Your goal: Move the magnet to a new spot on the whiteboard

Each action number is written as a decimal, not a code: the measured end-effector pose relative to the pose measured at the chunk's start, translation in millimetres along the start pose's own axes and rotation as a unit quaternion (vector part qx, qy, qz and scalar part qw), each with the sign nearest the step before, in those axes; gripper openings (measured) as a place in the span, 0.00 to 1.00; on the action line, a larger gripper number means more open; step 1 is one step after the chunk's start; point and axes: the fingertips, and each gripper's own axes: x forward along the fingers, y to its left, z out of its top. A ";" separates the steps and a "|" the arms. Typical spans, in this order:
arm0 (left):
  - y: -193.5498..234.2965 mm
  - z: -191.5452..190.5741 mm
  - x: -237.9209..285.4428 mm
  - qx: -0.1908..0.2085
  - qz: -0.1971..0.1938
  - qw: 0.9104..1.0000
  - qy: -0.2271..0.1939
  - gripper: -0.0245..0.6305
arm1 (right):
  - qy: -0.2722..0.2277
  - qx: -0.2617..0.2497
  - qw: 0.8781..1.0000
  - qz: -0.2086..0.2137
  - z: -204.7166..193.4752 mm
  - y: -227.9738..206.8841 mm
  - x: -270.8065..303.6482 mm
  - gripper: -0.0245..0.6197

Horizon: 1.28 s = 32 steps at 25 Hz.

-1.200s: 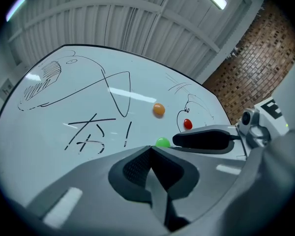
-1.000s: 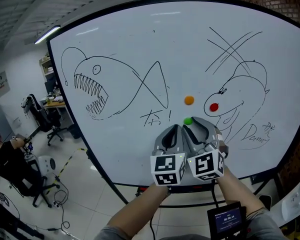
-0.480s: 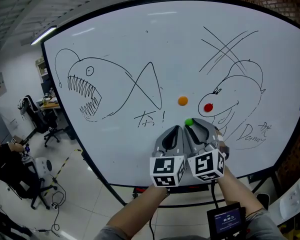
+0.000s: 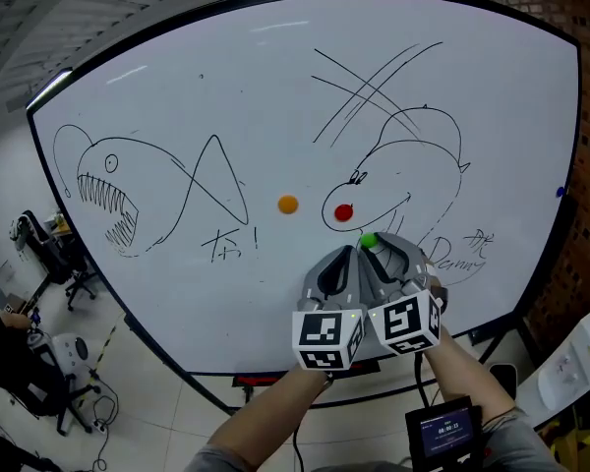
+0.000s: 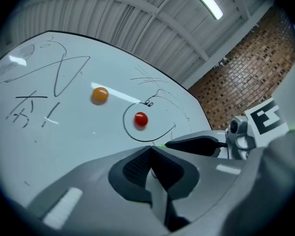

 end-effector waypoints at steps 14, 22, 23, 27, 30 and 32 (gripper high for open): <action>-158.0 -24.8 105.5 -0.007 -0.086 0.996 0.014 0.04 | 0.053 0.030 0.996 -0.066 -105.1 -149.6 -75.0 0.23; -254.2 -39.9 163.8 -0.013 -0.134 0.991 0.020 0.04 | 0.078 0.057 0.990 -0.102 -168.9 -237.6 -121.3 0.23; -265.3 -41.9 170.8 -0.013 -0.139 0.990 0.021 0.04 | 0.081 0.060 0.989 -0.106 -176.0 -247.6 -126.0 0.23; -308.4 -53.7 198.8 -0.012 -0.161 0.986 0.028 0.04 | 0.093 0.069 0.985 -0.125 -206.0 -283.8 -145.0 0.23; -338.0 -61.3 219.9 -0.010 -0.177 0.984 0.030 0.04 | 0.104 0.075 0.982 -0.142 -229.5 -310.2 -158.3 0.23; -355.1 -66.0 232.2 -0.011 -0.185 0.982 0.030 0.04 | 0.111 0.079 0.979 -0.151 -244.9 -326.7 -167.0 0.23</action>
